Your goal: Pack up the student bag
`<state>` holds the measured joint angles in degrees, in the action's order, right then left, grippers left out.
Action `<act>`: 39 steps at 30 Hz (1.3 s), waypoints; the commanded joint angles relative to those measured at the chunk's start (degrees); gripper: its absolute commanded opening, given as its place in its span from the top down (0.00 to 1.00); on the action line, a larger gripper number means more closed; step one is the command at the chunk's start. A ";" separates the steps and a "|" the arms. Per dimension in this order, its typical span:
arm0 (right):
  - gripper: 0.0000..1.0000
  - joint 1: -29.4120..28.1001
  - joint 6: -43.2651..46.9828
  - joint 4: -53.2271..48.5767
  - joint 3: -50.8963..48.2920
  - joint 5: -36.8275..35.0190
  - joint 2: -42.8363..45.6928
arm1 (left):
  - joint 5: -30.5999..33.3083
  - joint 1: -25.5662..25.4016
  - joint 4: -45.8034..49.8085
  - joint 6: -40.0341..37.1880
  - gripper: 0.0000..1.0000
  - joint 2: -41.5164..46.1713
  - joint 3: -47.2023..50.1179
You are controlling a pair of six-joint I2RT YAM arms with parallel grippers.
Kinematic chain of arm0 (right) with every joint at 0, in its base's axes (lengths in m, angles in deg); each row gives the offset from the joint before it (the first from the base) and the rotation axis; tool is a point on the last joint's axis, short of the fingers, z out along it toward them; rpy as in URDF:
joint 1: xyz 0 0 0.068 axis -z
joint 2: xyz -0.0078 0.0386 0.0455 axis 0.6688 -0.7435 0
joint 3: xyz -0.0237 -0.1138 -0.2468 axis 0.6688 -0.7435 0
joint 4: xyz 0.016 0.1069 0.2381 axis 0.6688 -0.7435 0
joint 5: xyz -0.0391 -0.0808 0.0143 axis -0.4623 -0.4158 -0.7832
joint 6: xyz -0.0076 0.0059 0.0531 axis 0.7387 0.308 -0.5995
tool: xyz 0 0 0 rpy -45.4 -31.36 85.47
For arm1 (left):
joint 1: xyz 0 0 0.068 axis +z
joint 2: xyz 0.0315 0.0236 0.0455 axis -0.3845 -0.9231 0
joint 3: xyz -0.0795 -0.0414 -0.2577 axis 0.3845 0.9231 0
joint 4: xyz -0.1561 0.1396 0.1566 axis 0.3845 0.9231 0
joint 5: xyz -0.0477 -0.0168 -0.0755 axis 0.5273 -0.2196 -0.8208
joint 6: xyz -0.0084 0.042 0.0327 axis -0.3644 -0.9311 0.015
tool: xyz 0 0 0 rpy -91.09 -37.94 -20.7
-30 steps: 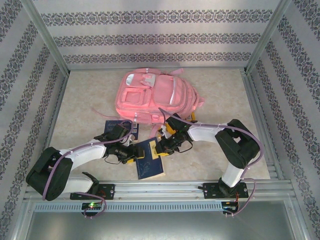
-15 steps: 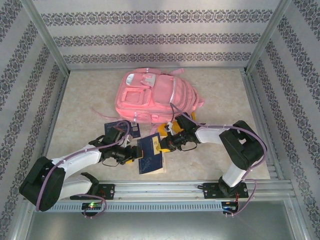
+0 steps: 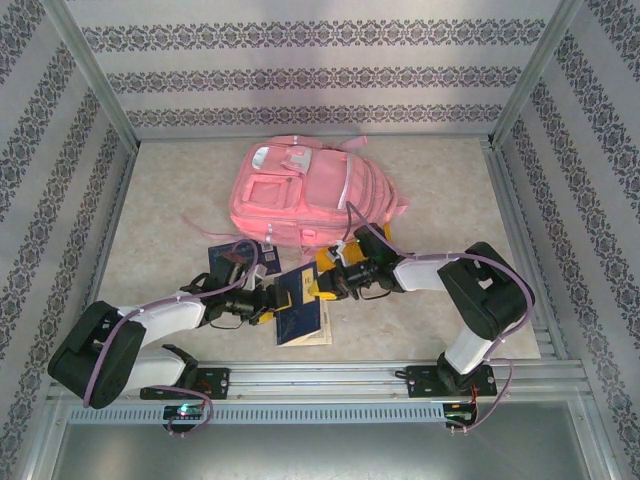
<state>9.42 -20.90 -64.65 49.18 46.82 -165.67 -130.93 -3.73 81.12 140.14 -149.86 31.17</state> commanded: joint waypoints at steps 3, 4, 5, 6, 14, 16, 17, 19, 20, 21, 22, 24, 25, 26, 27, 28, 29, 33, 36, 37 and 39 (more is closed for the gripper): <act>1.00 2.39 -4.86 10.83 -0.52 -0.19 -0.08 | -1.45 0.76 -5.10 1.72 0.35 1.22 2.11; 1.00 2.40 -5.18 11.31 -0.52 -0.14 -0.33 | -1.47 0.85 -5.43 1.89 0.34 1.36 2.22; 1.00 2.28 -5.70 11.94 -0.52 -0.02 -0.71 | -1.58 0.94 -6.13 2.10 0.34 1.20 2.22; 1.00 2.26 -6.00 12.35 -0.52 -0.02 -1.19 | -1.93 0.93 -7.38 2.69 0.35 0.90 2.30; 1.00 2.06 -1.25 4.03 0.68 -2.97 -4.02 | -4.75 1.05 -21.37 8.95 0.51 -2.57 2.42; 0.98 2.06 0.75 0.71 1.04 -4.47 -4.34 | -4.94 1.11 -22.90 9.57 0.57 -2.90 2.27; 0.96 2.05 1.34 -0.40 1.06 -5.10 -4.57 | -5.00 1.17 -23.10 9.64 0.59 -2.97 2.15; 0.96 2.01 2.22 -1.86 1.06 -6.11 -4.85 | -5.02 1.28 -22.86 9.46 0.64 -2.91 1.96; 0.93 2.00 2.76 -2.70 1.13 -6.55 -4.87 | -4.94 1.35 -22.58 9.30 0.68 -2.81 1.87; 0.88 2.06 3.60 -4.23 1.23 -7.34 -4.79 | -5.09 1.46 -22.46 9.21 0.73 -2.79 1.74; 0.85 2.06 4.51 -5.32 1.41 -7.97 -4.57 | -5.40 1.55 -22.47 9.24 0.77 -2.70 1.62; 0.75 2.05 5.80 -7.07 1.64 -9.12 -3.57 | -5.97 1.72 -22.13 9.06 0.85 -2.52 1.22; 0.66 2.06 6.84 -9.11 1.96 -10.16 -2.75 | -6.43 1.83 -21.66 8.75 0.90 -2.34 0.93; 0.61 2.06 7.92 -10.87 2.34 -11.13 -1.88 | -6.74 1.95 -21.05 8.45 0.94 -1.99 0.64; 0.57 2.06 9.39 -13.29 2.78 -12.43 -0.57 | -6.86 2.02 -19.75 7.92 0.99 -1.25 0.12; 0.52 2.05 10.76 -15.90 3.30 -13.97 0.94 | -6.88 2.09 -17.83 6.89 1.00 -0.16 -0.49; 0.48 2.03 11.85 -18.19 3.77 -15.27 2.28 | -6.66 2.20 -15.71 5.83 1.00 1.03 -1.16; 0.41 1.97 17.65 -29.55 6.50 -22.65 9.34 | -5.85 2.31 -4.76 0.74 1.00 7.75 -4.98; 0.39 1.64 21.26 -35.55 8.38 -27.89 15.28 | -4.60 2.35 4.35 -4.39 1.00 11.78 -9.45; 0.38 1.69 22.16 -36.88 9.13 -29.55 17.22 | -3.66 2.28 7.07 -6.11 1.00 12.85 -11.17; 0.38 2.01 22.92 -38.42 10.46 -30.50 20.29 | -2.01 2.36 9.97 -8.44 0.97 13.88 -14.00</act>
<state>11.12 -2.74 -95.80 57.33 22.06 -148.84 -134.71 -2.01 83.24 138.76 -137.99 21.07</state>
